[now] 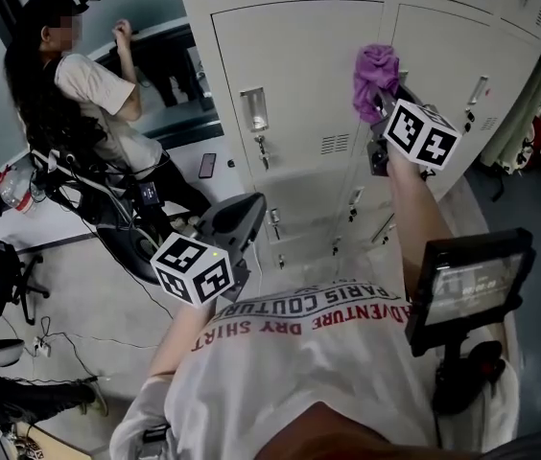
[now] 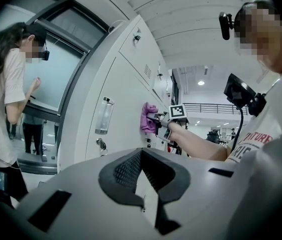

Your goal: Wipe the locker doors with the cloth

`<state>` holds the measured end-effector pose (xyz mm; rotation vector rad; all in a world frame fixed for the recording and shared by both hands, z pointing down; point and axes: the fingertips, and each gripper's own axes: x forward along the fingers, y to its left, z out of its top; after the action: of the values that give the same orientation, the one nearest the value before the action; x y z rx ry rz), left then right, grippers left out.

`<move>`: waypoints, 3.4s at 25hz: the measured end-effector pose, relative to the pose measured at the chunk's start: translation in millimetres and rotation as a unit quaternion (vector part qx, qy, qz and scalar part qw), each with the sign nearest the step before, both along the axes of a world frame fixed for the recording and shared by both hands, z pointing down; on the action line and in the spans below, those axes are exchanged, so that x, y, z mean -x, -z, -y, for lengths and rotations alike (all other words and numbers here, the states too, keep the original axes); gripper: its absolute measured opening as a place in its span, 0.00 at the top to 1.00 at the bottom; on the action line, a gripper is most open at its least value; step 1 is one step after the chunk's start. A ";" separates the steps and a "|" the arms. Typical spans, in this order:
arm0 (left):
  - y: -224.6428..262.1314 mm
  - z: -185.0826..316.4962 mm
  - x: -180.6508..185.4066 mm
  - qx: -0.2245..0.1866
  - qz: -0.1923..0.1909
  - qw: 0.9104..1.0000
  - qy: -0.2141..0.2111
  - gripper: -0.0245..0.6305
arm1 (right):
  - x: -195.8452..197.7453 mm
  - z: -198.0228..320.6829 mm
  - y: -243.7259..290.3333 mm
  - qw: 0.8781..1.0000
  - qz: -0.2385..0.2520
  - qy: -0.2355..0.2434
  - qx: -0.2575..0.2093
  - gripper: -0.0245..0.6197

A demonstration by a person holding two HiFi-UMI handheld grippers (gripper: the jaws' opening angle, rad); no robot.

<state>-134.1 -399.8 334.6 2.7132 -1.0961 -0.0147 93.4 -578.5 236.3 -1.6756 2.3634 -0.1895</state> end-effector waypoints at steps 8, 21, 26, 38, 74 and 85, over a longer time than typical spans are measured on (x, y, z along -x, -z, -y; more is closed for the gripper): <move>0.1 3.5 -1.5 -0.001 -0.005 1.000 0.001 0.96 | -1.7 -1.8 0.7 1.000 -0.004 -0.003 -0.005 0.86; -1.5 -3.8 18.6 -0.003 -0.007 1.000 0.024 0.96 | 107.7 -55.6 -2.1 0.990 -0.020 0.133 -0.032 0.86; -2.2 -6.2 31.1 -0.003 -0.009 0.999 0.040 0.96 | 162.8 -66.1 -28.0 0.979 -0.042 0.197 -0.018 0.86; -7.1 -7.1 54.9 0.004 -0.007 0.997 0.076 0.96 | 227.1 -47.3 -83.9 0.966 -0.089 0.242 0.021 0.86; -11.0 15.8 12.0 0.011 -0.010 1.000 0.018 0.96 | 127.6 -20.3 -93.5 0.985 -0.083 0.147 0.031 0.86; -14.3 26.3 -15.4 0.016 -0.010 1.000 -0.014 0.96 | 45.4 -6.6 -92.7 0.995 -0.058 0.067 0.040 0.86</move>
<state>-118.7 -426.1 348.9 2.6948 -1.0435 -0.0192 47.9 -571.9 329.0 -1.6028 2.5885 -0.2182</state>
